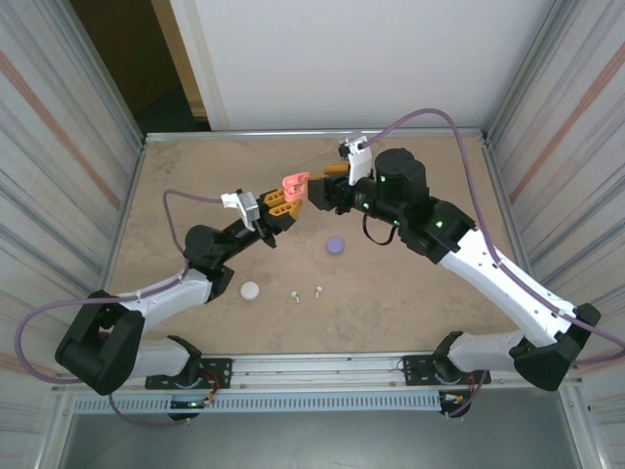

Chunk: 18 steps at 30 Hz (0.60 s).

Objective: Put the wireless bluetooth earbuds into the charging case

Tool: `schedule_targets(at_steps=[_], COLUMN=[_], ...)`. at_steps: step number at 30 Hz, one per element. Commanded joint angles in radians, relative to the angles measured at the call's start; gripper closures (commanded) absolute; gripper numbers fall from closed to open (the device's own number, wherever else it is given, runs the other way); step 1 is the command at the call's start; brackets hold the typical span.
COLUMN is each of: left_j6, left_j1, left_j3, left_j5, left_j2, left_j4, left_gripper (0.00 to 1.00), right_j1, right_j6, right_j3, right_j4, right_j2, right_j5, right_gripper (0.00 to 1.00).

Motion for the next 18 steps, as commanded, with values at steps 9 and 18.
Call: schedule_targets(at_steps=[9,18], left_j6=[-0.031,-0.055], left_j1=[-0.009,-0.009], left_j3=[0.011,0.034], left_j5=[0.017,0.051], left_j2=[-0.012,0.000], left_j4=[0.098,0.098], left_gripper=[1.00,1.00], right_j1=[-0.226,-0.285], right_j6=[0.230,0.302], right_j3=[-0.163,-0.223], right_j4=[0.202,0.391], right_j2=[-0.106,-0.044], right_j5=[-0.432,-0.679], right_gripper=[0.23,0.01])
